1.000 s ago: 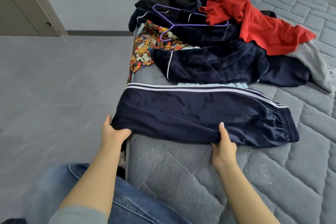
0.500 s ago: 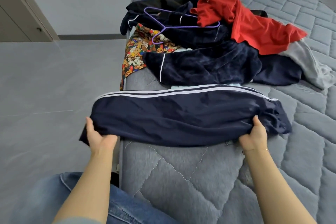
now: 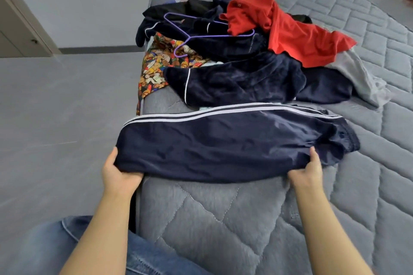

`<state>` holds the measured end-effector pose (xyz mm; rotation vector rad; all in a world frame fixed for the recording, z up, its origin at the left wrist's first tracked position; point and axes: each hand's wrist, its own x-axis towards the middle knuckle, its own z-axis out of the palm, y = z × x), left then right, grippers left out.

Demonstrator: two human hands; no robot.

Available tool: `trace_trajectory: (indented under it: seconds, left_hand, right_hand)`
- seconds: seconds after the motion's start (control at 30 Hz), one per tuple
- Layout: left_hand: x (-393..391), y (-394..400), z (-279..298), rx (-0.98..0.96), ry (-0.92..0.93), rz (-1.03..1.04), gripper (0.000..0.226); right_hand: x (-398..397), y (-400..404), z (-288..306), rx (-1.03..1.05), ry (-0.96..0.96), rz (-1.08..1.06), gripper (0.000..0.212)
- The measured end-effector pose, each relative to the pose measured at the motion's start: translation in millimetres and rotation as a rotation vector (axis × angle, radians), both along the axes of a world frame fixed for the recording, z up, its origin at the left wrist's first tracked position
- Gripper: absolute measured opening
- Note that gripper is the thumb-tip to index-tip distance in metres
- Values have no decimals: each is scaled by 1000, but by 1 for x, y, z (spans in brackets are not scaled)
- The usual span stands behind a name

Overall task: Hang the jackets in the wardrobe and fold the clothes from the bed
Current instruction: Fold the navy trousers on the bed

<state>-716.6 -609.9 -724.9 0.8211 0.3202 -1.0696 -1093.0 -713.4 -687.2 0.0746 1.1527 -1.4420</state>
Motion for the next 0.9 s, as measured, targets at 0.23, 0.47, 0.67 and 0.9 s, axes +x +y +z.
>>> trace_trajectory:
  seconds: [0.23, 0.47, 0.67, 0.9]
  left_hand:
    - [4, 15, 2, 200, 210, 237, 32]
    - [16, 22, 5, 487, 418, 530, 34]
    - [23, 6, 37, 540, -800, 498, 61]
    - [-50, -16, 51, 122, -1959, -246, 22]
  right_hand:
    - [136, 109, -25, 143, 383, 616, 15]
    - [178, 88, -11, -816, 1701, 683, 30]
    - [153, 57, -36, -528, 1278, 1251, 31]
    - [111, 53, -23, -260, 462, 783, 33]
